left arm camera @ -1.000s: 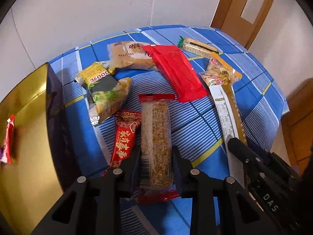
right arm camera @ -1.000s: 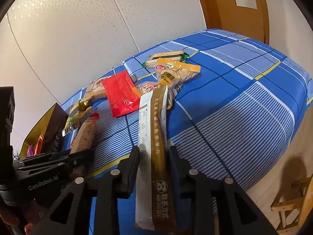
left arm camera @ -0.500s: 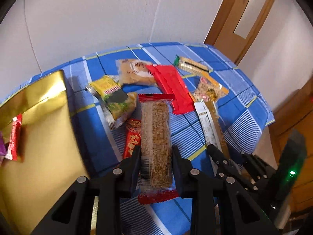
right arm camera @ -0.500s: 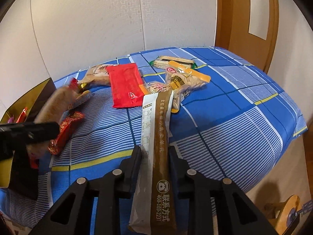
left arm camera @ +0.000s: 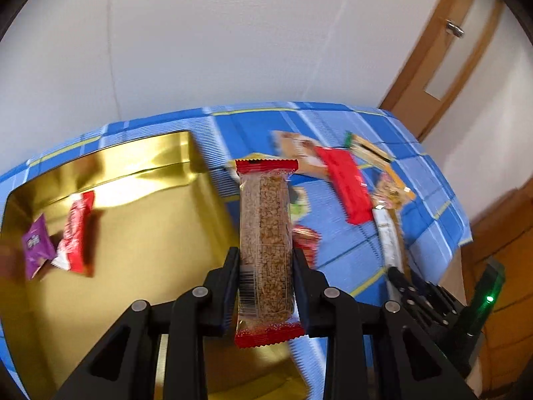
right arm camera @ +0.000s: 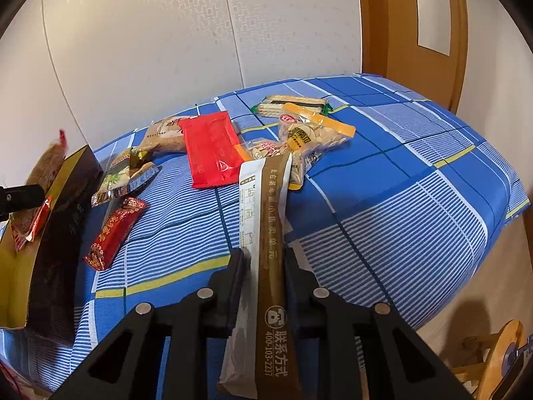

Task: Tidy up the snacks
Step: 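Carry the granola bar into the gold tray and release it with the left gripper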

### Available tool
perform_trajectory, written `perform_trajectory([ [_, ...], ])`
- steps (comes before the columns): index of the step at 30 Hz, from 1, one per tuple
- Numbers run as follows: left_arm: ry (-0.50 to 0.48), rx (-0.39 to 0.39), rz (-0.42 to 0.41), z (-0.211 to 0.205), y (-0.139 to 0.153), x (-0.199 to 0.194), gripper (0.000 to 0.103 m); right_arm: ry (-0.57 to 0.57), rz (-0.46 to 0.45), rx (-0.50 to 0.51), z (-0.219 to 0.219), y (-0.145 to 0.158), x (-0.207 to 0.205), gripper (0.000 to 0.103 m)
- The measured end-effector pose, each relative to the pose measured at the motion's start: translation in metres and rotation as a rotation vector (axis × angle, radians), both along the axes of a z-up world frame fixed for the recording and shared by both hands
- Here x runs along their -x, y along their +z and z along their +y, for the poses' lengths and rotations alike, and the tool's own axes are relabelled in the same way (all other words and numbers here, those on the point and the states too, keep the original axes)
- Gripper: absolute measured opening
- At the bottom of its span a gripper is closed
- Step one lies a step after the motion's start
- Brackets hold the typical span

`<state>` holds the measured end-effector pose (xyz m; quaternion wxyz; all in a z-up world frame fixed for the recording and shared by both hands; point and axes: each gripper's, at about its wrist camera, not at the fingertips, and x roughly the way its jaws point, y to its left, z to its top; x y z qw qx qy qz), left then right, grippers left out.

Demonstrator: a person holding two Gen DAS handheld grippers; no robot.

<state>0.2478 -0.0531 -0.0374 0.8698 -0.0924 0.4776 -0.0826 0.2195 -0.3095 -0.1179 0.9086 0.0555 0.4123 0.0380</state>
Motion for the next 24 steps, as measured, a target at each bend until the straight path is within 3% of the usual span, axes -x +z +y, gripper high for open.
perform_trajectory([
  [6, 0.099, -0.001, 0.065, 0.046, -0.016, -0.015, 0.030, -0.004, -0.004, 0.004, 0.001, 0.000, 0.001, 0.023],
  [15, 0.174, -0.087, 0.143, 0.096, -0.046, -0.040, 0.031, -0.012, -0.005, -0.004, -0.001, 0.000, 0.001, 0.023],
  [24, 0.246, -0.164, 0.115, 0.134, -0.054, -0.041, 0.034, -0.016, -0.005, 0.000, 0.000, 0.000, 0.001, 0.023],
])
